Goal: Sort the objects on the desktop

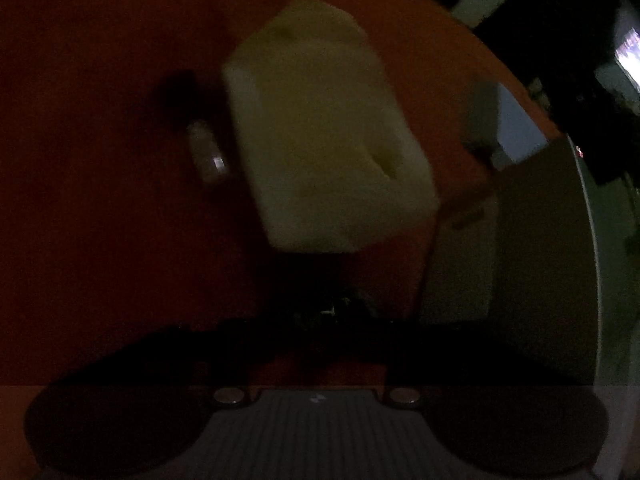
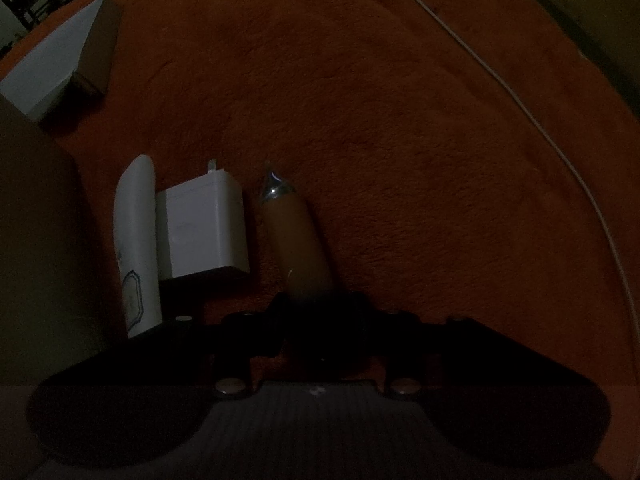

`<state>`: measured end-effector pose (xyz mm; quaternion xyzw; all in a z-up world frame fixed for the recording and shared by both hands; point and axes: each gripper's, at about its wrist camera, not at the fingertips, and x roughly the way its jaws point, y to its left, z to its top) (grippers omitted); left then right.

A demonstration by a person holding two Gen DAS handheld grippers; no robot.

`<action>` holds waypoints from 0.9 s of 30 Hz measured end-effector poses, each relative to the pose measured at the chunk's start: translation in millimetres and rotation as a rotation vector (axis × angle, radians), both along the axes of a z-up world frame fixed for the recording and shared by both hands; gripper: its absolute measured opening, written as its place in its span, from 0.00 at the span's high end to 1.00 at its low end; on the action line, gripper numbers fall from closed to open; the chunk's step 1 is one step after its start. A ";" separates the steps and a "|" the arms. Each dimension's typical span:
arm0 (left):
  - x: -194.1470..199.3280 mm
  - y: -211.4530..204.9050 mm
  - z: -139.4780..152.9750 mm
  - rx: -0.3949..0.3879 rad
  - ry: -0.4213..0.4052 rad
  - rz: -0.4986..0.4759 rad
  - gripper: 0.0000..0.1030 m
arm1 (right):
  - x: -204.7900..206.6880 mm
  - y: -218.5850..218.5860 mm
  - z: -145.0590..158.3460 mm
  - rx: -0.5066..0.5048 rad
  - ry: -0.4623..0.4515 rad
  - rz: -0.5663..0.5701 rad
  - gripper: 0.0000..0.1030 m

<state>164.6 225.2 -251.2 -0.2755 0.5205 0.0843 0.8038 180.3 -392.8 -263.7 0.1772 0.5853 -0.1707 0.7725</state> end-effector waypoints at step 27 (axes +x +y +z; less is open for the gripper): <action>2.6 0.8 34.8 0.084 -0.031 -0.083 0.78 | 3.0 7.0 3.3 -0.010 0.001 0.001 0.62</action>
